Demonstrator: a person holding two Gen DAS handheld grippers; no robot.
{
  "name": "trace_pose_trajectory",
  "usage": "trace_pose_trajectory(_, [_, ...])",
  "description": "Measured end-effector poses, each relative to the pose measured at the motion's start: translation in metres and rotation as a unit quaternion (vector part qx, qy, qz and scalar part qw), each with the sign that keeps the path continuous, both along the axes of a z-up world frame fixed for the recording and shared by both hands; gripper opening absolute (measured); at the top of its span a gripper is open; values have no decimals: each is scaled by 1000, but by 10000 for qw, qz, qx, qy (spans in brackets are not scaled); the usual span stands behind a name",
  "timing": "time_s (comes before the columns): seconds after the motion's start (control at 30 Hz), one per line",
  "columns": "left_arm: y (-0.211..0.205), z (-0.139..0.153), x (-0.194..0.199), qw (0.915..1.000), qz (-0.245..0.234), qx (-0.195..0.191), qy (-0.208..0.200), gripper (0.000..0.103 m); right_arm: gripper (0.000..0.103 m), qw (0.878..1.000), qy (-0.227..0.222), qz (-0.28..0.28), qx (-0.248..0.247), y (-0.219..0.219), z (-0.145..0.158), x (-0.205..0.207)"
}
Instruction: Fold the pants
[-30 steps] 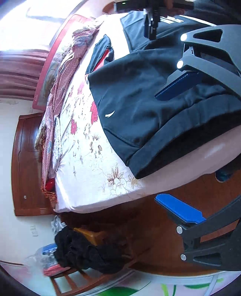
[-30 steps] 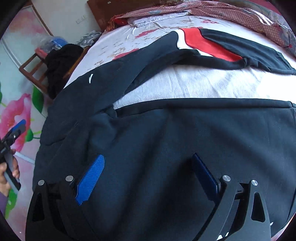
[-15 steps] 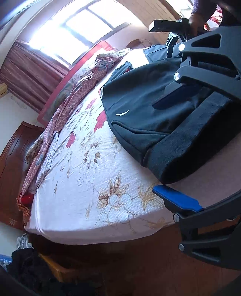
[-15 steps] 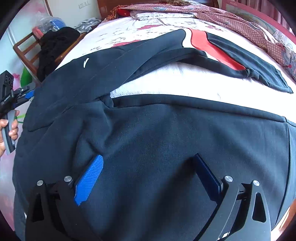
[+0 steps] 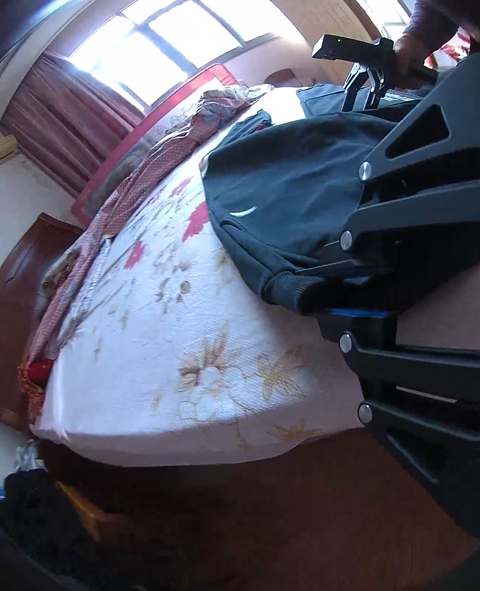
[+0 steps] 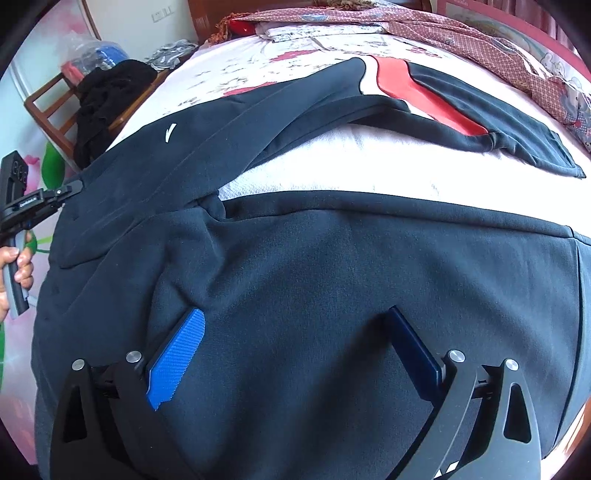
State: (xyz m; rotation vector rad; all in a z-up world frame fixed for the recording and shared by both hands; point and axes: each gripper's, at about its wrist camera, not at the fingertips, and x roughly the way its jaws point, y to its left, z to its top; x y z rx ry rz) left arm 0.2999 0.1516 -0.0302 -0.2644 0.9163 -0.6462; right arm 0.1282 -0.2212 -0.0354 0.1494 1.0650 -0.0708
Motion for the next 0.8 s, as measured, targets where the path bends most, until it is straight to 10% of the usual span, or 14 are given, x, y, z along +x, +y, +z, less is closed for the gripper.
trace_pose_trajectory(0.23, [-35,108,-105,9825,-568,-7,-1775,10,98,9713,-300,-1489,1833,-98,50,27])
trace_pose_trajectory(0.57, [-48,102,-182,9759,-1445,243,-1616,11,98,8890,-123,-2971,3482,-210,48,154])
trace_pose_trajectory(0.73, [-47,95,-180,9783,-1414,291,-1489,11,95,9166,106,-2846,2807,-204,37,194])
trace_pose_trajectory(0.77, [-46,96,-179,9787,-1386,300,-1487,12,88,9282,12,-2708,2553,-200,40,197])
trace_pose_trajectory(0.8, [-44,96,-177,9793,-1344,302,-1480,12,61,9383,53,-2540,2347,-197,42,200])
